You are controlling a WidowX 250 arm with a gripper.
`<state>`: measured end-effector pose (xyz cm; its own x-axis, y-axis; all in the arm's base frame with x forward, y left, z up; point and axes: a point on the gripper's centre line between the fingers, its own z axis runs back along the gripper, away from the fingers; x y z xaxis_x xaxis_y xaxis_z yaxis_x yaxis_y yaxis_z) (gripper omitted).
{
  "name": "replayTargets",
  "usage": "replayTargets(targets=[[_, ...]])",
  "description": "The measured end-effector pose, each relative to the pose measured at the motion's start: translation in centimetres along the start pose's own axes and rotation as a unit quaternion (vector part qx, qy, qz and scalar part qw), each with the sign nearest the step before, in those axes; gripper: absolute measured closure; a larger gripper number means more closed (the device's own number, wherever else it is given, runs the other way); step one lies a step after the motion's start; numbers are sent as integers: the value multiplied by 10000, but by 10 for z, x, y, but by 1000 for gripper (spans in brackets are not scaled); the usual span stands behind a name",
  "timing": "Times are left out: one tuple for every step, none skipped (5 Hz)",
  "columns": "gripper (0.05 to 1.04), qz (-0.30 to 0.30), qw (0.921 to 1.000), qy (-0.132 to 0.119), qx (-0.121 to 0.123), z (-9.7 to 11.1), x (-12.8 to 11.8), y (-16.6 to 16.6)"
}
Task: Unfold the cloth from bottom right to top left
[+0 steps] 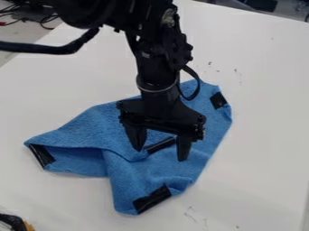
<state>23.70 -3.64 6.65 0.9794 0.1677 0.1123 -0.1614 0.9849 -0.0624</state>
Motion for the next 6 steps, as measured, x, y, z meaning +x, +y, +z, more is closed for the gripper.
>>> replayTargets(targets=[[83, -12, 9999, 124, 39, -7, -2, 1], [83, -158, 9997, 165, 36, -20, 8, -2], [83, -266, 9993, 270, -47, -31, 19, -8], [84, -330, 9990, 300, -88, -37, 27, -11], [84, -344, 9989, 307, -118, -37, 29, -7], [83, -323, 9986, 383, -150, -41, 28, -4]])
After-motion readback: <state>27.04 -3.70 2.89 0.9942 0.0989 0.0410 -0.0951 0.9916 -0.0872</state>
